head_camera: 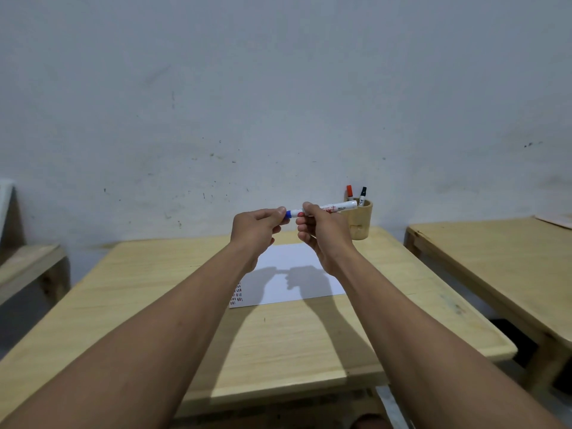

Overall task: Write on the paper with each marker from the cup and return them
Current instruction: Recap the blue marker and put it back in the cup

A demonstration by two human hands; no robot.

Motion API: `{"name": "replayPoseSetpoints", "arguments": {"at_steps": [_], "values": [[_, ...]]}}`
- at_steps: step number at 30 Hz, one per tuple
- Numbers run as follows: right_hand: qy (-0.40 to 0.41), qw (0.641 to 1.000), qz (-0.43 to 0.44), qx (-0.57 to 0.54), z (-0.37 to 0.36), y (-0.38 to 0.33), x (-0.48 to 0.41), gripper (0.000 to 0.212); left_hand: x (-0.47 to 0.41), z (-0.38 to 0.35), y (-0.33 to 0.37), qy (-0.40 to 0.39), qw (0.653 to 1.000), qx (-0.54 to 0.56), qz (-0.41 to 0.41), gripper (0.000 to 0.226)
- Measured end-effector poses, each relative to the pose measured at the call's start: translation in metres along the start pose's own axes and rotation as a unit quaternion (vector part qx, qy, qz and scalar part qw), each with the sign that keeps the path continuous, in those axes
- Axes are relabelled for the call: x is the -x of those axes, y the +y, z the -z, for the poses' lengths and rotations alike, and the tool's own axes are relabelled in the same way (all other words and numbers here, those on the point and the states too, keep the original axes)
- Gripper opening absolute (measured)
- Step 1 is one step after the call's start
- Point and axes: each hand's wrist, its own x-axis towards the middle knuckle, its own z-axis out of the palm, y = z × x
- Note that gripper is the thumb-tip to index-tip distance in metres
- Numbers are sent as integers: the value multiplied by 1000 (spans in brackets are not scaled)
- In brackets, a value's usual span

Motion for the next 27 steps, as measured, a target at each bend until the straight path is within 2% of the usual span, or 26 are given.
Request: {"name": "replayPoseSetpoints", "arguments": {"at_steps": [5,9,13,14,17,18,20,23,27], "values": [[13,1000,-27,2,6,0,0,19,-3,-6,-1,11,999,-33,-42,10],[48,990,-81,-109,6,0,-3,16,-2,-14,1,34,991,-77,-100,12],[131,988,-24,-76,3,7,-10,58,3,-29,9,66,974,-140,-164,14],[141,988,-2,-62,3,6,-11,60,3,-32,10,69,972,-145,-171,14],[115,992,20,51,6,-4,-9,26,-1,-42,17,78,965,-159,-193,14],[101,991,20,88,9,-8,-7,22,-3,-45,20,83,961,-170,-200,15],[78,982,36,166,19,-16,-8,21,-8,-52,28,83,954,-195,-212,15],[55,951,70,296,37,-25,-16,16,-15,-66,38,73,946,-221,-223,18],[74,907,140,390,63,-39,-42,15,-30,-91,40,65,945,-231,-221,41]]}}
